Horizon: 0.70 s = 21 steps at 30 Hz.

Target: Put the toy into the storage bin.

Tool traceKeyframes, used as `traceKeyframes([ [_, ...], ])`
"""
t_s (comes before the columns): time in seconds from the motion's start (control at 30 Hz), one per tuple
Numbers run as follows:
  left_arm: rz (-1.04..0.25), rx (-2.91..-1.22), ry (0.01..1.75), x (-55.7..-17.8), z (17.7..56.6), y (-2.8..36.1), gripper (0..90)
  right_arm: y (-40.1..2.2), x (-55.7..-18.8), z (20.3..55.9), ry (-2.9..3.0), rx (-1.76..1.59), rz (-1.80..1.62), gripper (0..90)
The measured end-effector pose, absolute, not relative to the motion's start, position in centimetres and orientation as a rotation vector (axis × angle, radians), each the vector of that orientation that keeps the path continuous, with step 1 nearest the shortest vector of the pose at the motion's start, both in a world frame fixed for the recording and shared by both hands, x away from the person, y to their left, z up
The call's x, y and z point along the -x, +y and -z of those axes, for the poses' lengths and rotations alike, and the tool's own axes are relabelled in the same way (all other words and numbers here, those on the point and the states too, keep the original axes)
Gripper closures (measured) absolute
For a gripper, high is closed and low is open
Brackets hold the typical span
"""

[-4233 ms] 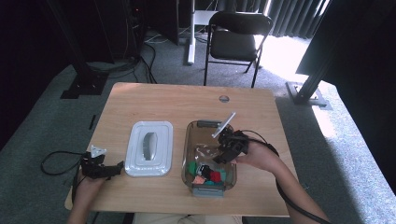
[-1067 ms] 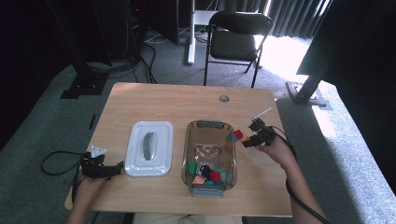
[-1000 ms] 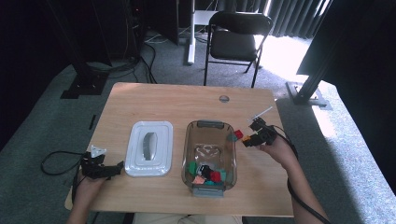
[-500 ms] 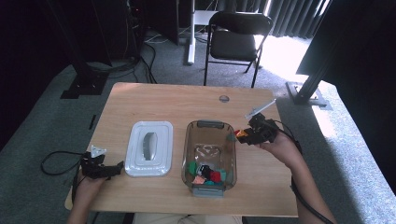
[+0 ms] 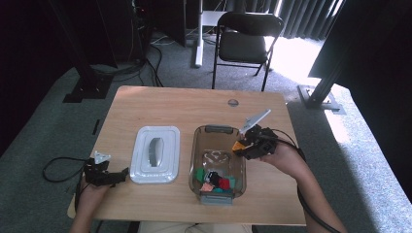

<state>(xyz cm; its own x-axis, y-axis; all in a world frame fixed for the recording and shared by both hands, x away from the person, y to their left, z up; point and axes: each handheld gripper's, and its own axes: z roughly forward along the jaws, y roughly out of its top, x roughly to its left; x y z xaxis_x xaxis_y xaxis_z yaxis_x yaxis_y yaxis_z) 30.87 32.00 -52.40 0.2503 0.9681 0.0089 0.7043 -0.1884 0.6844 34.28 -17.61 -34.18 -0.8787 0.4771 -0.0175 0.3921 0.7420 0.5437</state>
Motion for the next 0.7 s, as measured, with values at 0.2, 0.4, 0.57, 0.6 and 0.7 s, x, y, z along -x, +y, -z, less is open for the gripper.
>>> traceKeyframes([
  [0.2, -0.61, -1.966, 1.517, -30.9, 52.4, 32.0, 0.5, -15.5, -33.9, 34.6, 2.836, -0.614, -0.804, 58.6],
  [0.4, -0.61, -1.966, 1.517, -30.9, 52.4, 32.0, 0.5, -13.6, -33.7, 35.1, 2.898, -0.524, -0.771, 58.6],
  [0.57, -0.61, -1.965, 1.516, -30.9, 52.4, 32.0, 0.5, -11.8, -33.5, 35.8, 2.943, -0.455, -0.742, 58.6],
  [0.6, -0.61, -1.966, 1.517, -30.9, 52.4, 32.0, 0.5, -11.5, -33.5, 35.9, 2.95, -0.441, -0.74, 58.6],
  [0.7, -0.611, -1.966, 1.516, -30.9, 52.4, 32.0, 0.5, -10.6, -33.4, 36.5, 2.982, -0.4, -0.734, 58.6],
])
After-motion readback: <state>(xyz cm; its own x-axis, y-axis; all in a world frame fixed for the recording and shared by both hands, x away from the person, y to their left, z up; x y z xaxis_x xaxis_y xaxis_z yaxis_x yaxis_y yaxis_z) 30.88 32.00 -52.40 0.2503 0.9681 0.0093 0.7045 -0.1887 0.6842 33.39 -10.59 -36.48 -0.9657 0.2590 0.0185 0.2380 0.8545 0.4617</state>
